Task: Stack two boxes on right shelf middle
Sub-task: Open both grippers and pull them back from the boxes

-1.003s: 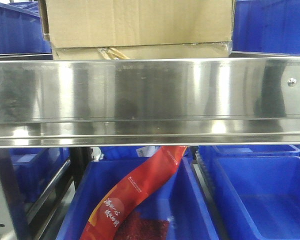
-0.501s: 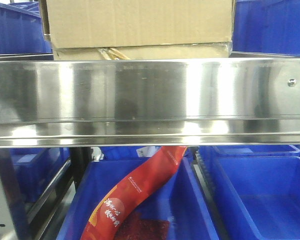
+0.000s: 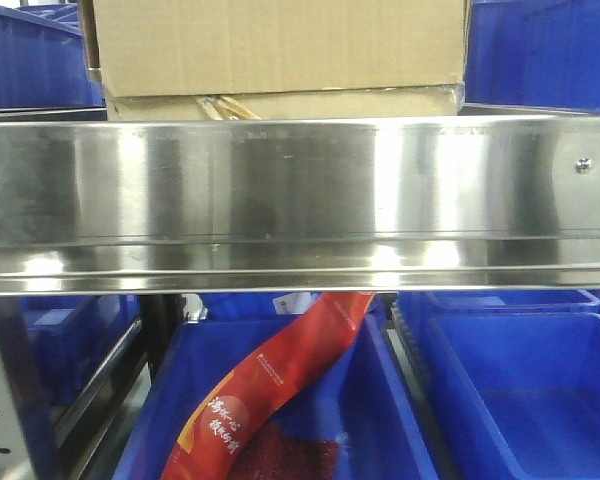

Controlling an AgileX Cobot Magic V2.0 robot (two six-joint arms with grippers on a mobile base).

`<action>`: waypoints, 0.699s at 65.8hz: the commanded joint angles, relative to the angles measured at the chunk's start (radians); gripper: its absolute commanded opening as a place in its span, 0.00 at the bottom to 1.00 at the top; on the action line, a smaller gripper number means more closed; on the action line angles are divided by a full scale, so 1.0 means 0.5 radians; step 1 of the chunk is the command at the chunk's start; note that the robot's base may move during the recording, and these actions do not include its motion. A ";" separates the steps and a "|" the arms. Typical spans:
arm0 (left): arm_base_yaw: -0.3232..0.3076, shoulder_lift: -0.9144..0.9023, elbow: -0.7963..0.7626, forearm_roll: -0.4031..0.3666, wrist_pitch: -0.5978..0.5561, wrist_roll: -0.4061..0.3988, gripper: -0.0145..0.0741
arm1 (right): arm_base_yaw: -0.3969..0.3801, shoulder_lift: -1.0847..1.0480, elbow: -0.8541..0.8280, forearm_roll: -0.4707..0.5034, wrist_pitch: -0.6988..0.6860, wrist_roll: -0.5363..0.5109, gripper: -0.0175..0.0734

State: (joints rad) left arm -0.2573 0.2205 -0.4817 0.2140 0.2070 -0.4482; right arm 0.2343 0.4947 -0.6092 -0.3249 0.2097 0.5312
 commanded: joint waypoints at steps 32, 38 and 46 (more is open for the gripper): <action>0.013 -0.011 0.004 -0.003 -0.025 0.001 0.05 | -0.436 -0.450 0.569 0.650 -0.299 -1.113 0.01; 0.013 -0.011 0.004 -0.003 -0.025 0.001 0.05 | -0.573 -0.613 0.764 0.716 -0.373 -1.118 0.01; 0.013 -0.011 0.004 -0.003 -0.025 0.001 0.05 | -0.613 -0.821 1.006 0.773 -0.373 -1.109 0.01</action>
State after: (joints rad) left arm -0.2573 0.2207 -0.4817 0.2140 0.2070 -0.4482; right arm -0.0612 0.1437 -0.1751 0.0371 0.0532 -0.0106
